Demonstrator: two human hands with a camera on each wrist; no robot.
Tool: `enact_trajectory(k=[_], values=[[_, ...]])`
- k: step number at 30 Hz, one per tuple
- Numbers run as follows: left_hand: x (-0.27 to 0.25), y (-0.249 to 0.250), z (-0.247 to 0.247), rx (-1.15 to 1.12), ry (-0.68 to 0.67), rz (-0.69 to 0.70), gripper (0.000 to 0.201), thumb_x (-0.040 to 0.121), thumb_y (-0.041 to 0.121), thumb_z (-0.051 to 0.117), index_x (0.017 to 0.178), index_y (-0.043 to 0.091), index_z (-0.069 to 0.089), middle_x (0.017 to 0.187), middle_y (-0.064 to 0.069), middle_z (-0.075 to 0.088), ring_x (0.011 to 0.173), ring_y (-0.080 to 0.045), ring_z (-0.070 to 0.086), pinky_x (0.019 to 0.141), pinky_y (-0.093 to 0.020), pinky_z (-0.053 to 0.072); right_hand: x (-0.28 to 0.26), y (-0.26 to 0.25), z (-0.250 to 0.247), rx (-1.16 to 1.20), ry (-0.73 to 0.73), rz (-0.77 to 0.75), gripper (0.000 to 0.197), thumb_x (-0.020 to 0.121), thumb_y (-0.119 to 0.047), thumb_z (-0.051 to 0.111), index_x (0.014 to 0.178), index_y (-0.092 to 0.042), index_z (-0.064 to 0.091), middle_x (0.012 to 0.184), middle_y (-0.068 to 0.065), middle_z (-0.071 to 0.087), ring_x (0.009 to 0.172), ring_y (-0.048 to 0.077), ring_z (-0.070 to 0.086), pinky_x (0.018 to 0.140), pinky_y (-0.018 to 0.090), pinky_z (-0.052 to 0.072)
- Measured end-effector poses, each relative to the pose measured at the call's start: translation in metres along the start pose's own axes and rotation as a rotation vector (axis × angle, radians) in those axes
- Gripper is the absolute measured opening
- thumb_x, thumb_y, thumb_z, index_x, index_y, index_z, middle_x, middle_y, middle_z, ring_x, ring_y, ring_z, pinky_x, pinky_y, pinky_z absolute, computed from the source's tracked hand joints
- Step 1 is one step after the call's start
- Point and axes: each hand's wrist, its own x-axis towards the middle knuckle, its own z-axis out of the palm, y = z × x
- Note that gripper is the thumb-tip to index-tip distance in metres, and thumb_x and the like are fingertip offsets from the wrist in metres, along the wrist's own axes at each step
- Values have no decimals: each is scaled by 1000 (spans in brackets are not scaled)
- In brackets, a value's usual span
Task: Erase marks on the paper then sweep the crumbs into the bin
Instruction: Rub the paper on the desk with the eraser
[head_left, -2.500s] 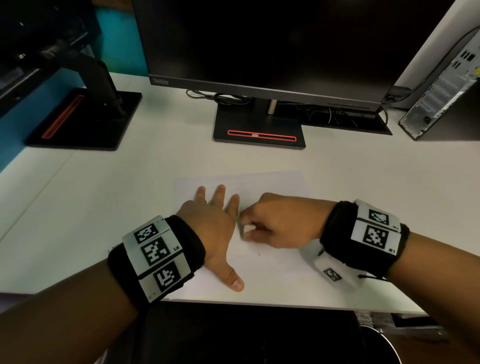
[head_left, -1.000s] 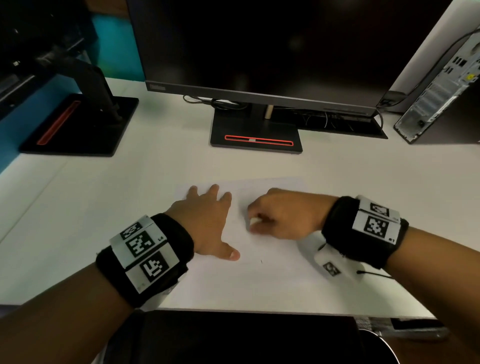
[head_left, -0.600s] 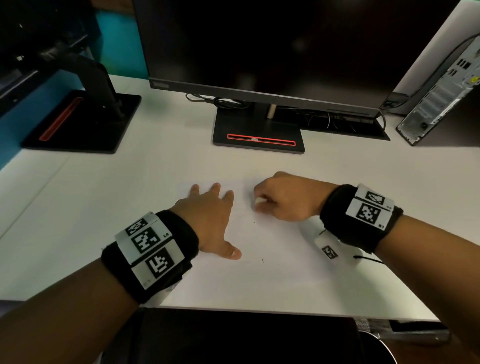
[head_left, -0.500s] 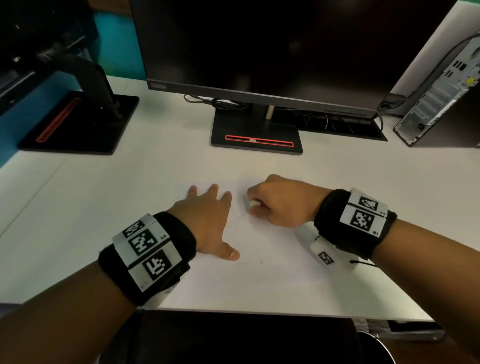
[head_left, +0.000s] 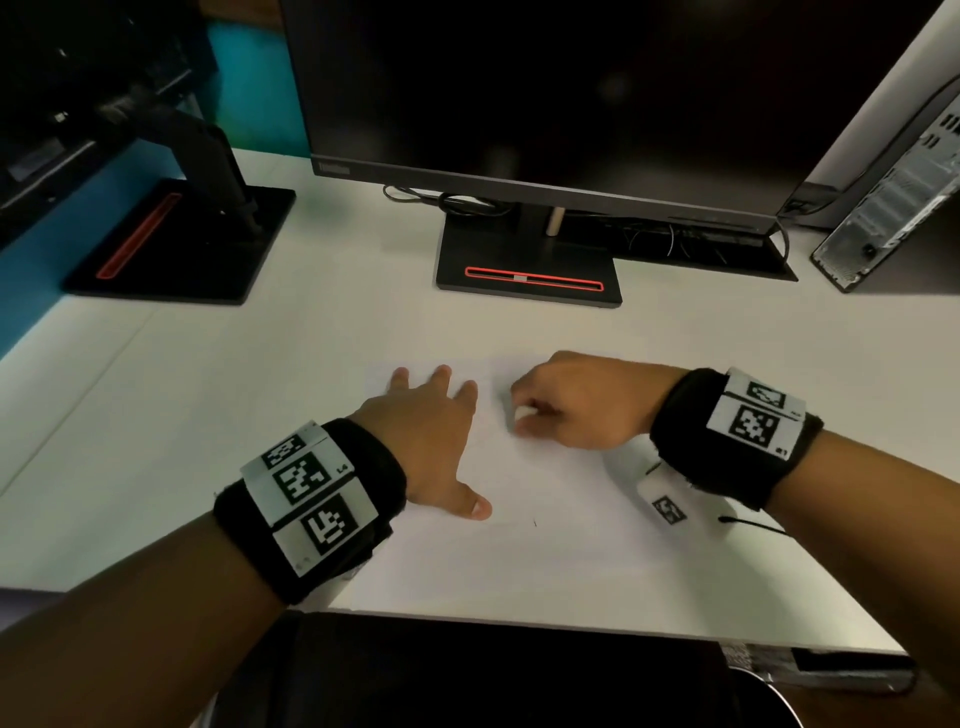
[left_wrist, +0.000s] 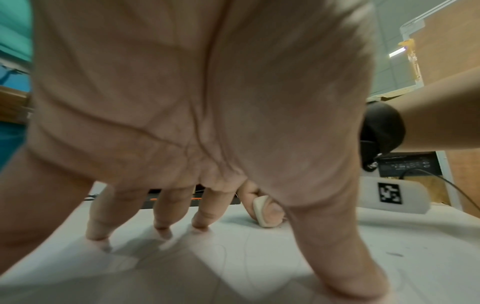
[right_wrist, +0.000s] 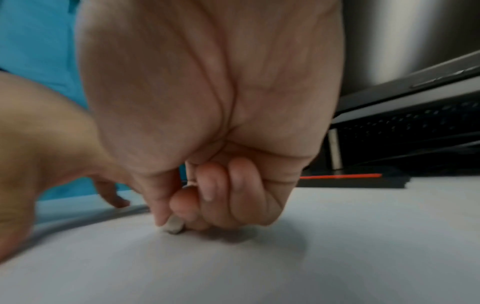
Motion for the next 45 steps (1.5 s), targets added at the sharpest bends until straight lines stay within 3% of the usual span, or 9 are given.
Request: enact_trajectory(k=[3,9,12,18,23,28,33,37,45], values=[[0,0,0,2,7,-1,128,72,76,69,161,22,-6,168,-9,-11,151,-47,-4,117,-57,30,8,10,-5,-34,70,87,32,100,-30,48,69,-29,42,71,-10,46,68,3,43,71,31,35],[1,0,1,1,0,-6,130,72,76,69,161,22,-8,168,-8,-12,151,-47,-6,117,-56,31,2,-1,3,24,2,-30,21,100,-31,52,80,-26,54,70,-14,51,68,3,50,64,20,35],[0,0,0,-8,4,-6,129,72,76,70,161,22,-6,168,-7,-11,151,-47,-5,117,-57,30,10,14,-9,-40,46,92,28,100,-33,50,74,-25,49,75,-10,48,74,14,50,71,30,38],[1,0,1,-16,-2,-8,129,72,75,70,161,24,-9,168,-6,-14,152,-46,-7,117,-57,31,11,-10,4,17,38,-51,32,101,-31,50,70,-33,44,69,-14,47,64,2,46,62,17,31],[-1,0,0,-18,0,-9,128,72,75,71,161,23,-5,168,-6,-12,152,-45,-6,115,-58,33,23,14,-11,-34,91,133,29,100,-32,49,72,-25,47,75,-8,48,74,17,50,70,32,38],[0,0,1,-17,-2,-10,128,72,76,70,161,24,-6,168,-5,-13,152,-45,-7,115,-57,34,20,-2,0,22,34,-11,33,101,-31,51,69,-34,43,71,-12,48,66,4,46,63,20,32],[-1,0,1,-17,-6,-15,128,72,75,70,161,24,-7,168,-5,-14,152,-45,-7,115,-58,33,32,12,-13,-12,79,115,31,101,-33,50,70,-27,47,75,-9,47,68,7,45,70,30,35],[-2,1,0,-9,-12,-16,128,73,75,70,161,24,-8,168,-5,-15,152,-45,-7,115,-57,33,31,0,-3,-2,58,8,37,101,-32,51,66,-34,39,72,-12,45,67,4,44,63,23,31],[-4,2,-1,-1,-25,-24,129,74,75,68,161,17,-9,168,-5,-17,152,-43,-8,116,-56,33,36,-5,0,-2,78,22,35,101,-33,49,67,-30,42,73,-8,49,67,7,47,66,27,36]])
